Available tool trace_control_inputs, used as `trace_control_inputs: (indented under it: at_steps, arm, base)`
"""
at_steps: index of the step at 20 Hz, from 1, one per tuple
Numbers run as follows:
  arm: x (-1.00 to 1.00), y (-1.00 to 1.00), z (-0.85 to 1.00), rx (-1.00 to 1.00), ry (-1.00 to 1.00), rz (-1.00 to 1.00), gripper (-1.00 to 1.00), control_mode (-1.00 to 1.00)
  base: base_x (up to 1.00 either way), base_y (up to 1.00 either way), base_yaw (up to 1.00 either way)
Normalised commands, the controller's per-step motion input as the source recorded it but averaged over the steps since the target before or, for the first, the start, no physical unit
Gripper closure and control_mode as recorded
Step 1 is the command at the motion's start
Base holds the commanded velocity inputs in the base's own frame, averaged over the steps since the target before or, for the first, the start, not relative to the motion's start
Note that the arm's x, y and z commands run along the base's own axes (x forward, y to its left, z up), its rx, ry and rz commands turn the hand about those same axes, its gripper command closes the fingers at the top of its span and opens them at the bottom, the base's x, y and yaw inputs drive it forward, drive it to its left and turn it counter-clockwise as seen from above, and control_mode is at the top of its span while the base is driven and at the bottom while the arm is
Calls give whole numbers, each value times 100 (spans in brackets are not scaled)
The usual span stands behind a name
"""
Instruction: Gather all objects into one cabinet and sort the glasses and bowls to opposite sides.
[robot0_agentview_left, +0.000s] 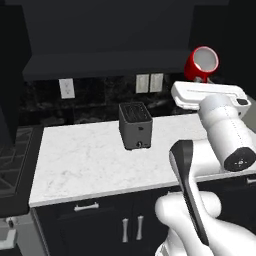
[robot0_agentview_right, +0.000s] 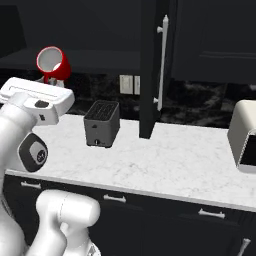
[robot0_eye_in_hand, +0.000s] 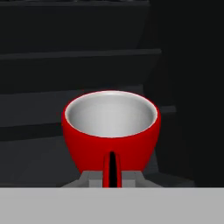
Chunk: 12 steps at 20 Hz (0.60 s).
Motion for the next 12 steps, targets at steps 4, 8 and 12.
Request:
trace_control_inputs:
  at_steps: [4, 8, 12]
  arm:
    - [0, 0, 0, 0, 0, 0, 100, 100]
    - [0, 0, 0, 0, 0, 0, 100, 100]
    - [0, 0, 0, 0, 0, 0, 100, 100]
  base:
    - [-88, 0, 4]
    - [-53, 11, 10]
    - [-24, 29, 20]
